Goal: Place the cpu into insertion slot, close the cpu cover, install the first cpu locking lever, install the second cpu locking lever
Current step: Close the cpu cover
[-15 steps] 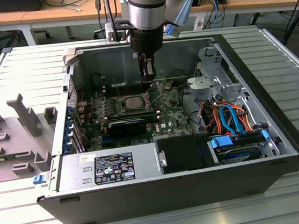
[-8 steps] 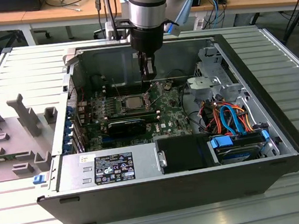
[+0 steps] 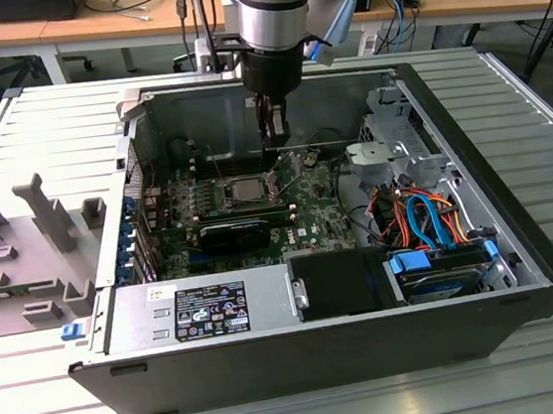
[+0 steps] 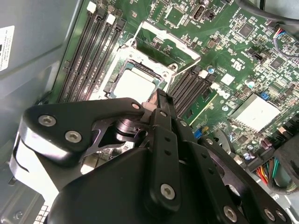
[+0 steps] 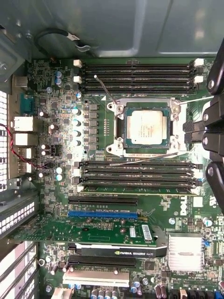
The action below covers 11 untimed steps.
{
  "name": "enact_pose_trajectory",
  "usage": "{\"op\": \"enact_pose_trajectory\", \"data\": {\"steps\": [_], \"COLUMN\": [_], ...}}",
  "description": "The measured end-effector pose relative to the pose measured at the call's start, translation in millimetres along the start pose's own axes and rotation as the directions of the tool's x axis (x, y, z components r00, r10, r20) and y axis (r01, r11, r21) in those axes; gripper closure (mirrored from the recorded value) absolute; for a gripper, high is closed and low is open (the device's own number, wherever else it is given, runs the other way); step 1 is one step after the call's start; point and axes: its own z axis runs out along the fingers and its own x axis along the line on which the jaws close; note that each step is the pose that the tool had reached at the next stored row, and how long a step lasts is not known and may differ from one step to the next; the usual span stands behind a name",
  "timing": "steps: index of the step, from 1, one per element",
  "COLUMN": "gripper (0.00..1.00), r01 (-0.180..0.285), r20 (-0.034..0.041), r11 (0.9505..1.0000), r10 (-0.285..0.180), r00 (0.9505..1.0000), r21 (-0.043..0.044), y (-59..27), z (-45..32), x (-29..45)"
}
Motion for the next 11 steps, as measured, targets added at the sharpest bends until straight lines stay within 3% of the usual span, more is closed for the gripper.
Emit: {"op": "enact_pose_trajectory", "data": {"steps": [11], "gripper": [0.89], "r01": [0.000], "r20": [-0.0001], "r11": [1.0000], "r10": [0.000], "r00": [1.0000], "r21": [0.0000], "y": [-0.5], "z": [-1.6], "x": [0.0]}}
